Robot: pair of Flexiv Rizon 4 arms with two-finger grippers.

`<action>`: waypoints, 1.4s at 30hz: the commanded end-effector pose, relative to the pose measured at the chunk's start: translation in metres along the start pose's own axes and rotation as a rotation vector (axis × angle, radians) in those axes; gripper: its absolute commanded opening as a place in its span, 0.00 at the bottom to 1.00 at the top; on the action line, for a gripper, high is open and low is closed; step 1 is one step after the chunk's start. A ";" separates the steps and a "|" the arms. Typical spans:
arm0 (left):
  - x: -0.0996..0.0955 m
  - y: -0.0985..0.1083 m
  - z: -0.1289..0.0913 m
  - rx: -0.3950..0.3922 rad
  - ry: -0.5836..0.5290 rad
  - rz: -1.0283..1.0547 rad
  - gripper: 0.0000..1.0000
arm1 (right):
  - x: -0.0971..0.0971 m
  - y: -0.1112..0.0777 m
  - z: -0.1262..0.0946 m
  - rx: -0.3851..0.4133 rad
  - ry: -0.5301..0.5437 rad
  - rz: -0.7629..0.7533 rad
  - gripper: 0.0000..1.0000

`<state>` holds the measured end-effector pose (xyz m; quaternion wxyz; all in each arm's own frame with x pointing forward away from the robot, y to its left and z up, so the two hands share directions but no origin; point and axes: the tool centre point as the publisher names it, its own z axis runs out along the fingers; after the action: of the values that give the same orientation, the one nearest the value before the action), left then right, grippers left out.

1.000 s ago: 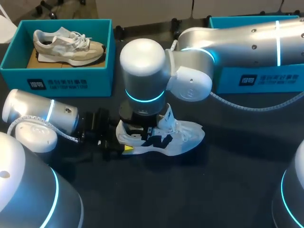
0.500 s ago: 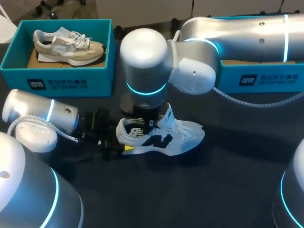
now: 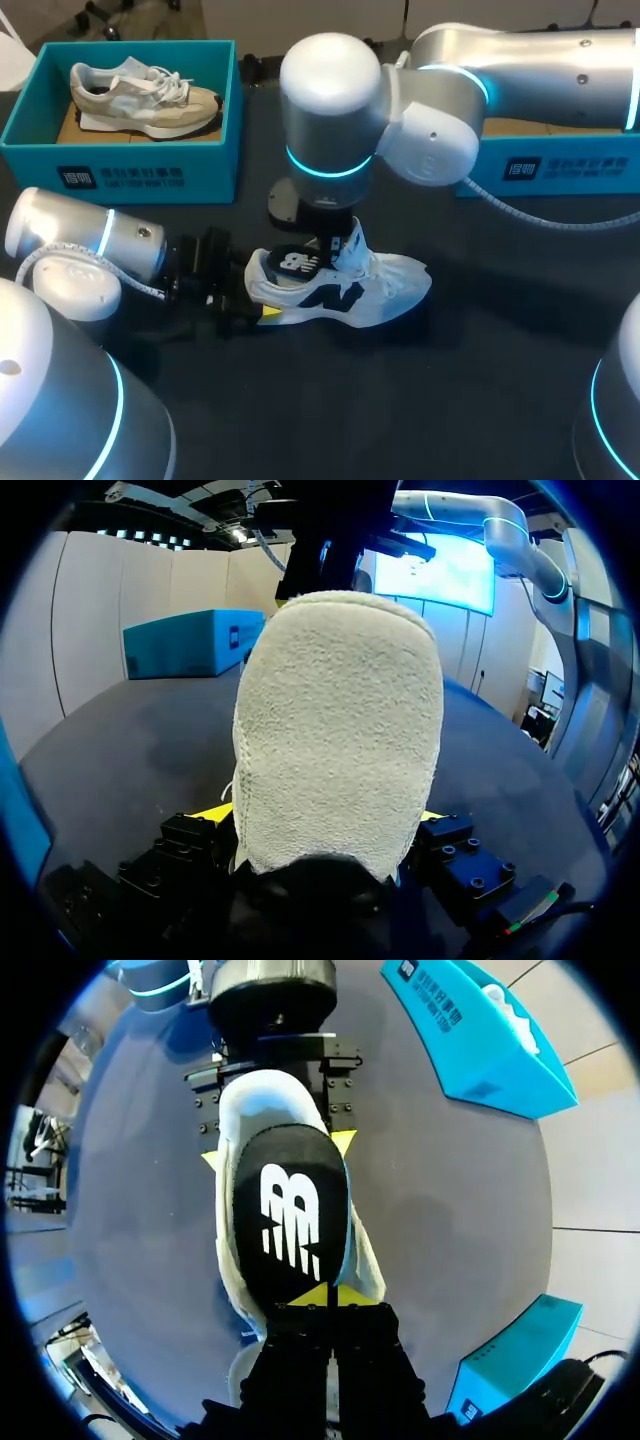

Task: Take the shoe out of the shoebox, open the shoe tongue, remove and reinsert the insole, then place the shoe into the shoebox

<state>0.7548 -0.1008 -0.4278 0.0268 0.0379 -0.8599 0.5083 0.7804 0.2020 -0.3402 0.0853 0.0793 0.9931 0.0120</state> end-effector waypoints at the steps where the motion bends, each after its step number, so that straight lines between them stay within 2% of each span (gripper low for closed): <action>1: -0.002 0.002 0.005 -0.004 -0.001 -0.001 0.00 | -0.001 -0.011 -0.008 -0.033 0.008 -0.014 0.00; 7: -0.002 0.002 0.005 -0.004 -0.001 -0.001 0.00 | -0.001 -0.003 -0.015 -0.087 0.021 -0.040 0.00; 21: -0.002 0.002 0.005 -0.004 -0.001 -0.001 0.00 | -0.003 0.045 -0.028 -0.129 0.070 -0.091 0.00; 30: -0.002 0.002 0.005 -0.004 -0.001 -0.001 0.00 | -0.003 0.056 -0.031 -0.162 0.105 -0.096 0.00; 34: -0.002 0.002 0.005 -0.004 -0.001 -0.001 0.00 | -0.003 0.057 -0.029 -0.207 0.141 -0.081 0.00; 35: -0.002 0.002 0.005 -0.004 -0.001 -0.001 0.00 | -0.002 0.056 -0.031 -0.211 0.151 -0.085 0.25; 36: -0.002 0.002 0.005 -0.004 -0.001 -0.001 0.00 | -0.002 0.056 -0.032 -0.210 0.157 -0.085 0.42; 37: -0.002 0.002 0.005 -0.004 -0.001 -0.001 0.00 | -0.001 0.055 -0.036 -0.212 0.163 -0.083 0.65; 41: -0.002 0.002 0.005 -0.004 -0.001 -0.001 0.00 | -0.001 0.049 -0.046 -0.231 0.209 -0.067 0.83; 42: -0.002 0.002 0.005 -0.004 -0.001 -0.001 0.00 | -0.001 0.048 -0.048 -0.240 0.229 -0.068 0.84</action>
<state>0.7549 -0.1008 -0.4279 0.0267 0.0379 -0.8600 0.5083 0.7785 0.2596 -0.2971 -0.0088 0.0363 0.9912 0.1268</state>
